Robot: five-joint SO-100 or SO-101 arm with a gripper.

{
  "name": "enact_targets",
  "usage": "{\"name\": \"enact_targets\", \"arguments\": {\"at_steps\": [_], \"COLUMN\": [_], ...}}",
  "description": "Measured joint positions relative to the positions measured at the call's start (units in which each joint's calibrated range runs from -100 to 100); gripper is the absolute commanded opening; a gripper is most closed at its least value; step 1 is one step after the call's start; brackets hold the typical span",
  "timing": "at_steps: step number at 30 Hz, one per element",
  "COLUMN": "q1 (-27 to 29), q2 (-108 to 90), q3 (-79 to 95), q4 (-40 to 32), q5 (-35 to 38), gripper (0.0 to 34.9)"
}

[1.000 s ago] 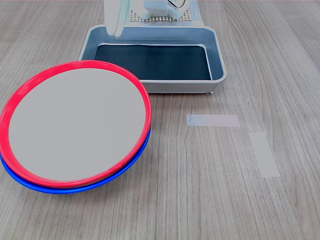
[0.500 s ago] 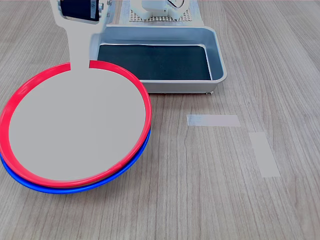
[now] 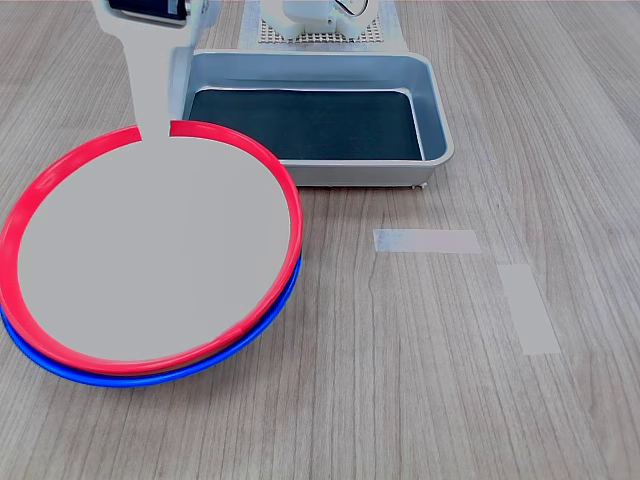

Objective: Lift the stacked dish and set it down on the table.

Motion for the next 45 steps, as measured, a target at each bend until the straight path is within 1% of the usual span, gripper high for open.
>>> {"name": "enact_targets", "arguments": {"at_steps": [5,6,7,9,11,21,24,30,38,45], "q1": [0.0,0.4,0.5,0.4,0.3,-0.1,-0.3,-3.0,-5.0,-3.2], "q2": [-0.5,-0.5,-0.6,-0.6,-0.6,0.9,0.3,-5.0,-9.8,-9.9], "q3": [-1.5,-1.6,-1.8,-2.2,-2.4,-4.2,-4.3,-4.3,-1.4,2.3], "q4": [1.0,0.9,0.9,0.9,0.1,-0.9,-1.9,-3.1,-3.1,-4.7], "q5": [0.0,0.0,0.0,0.0,0.0,0.1,-0.9,-2.1,-2.1,-0.5], "gripper": [2.9,3.4,3.1,2.3,0.3,0.1,0.0,0.0,0.0,0.0]}}
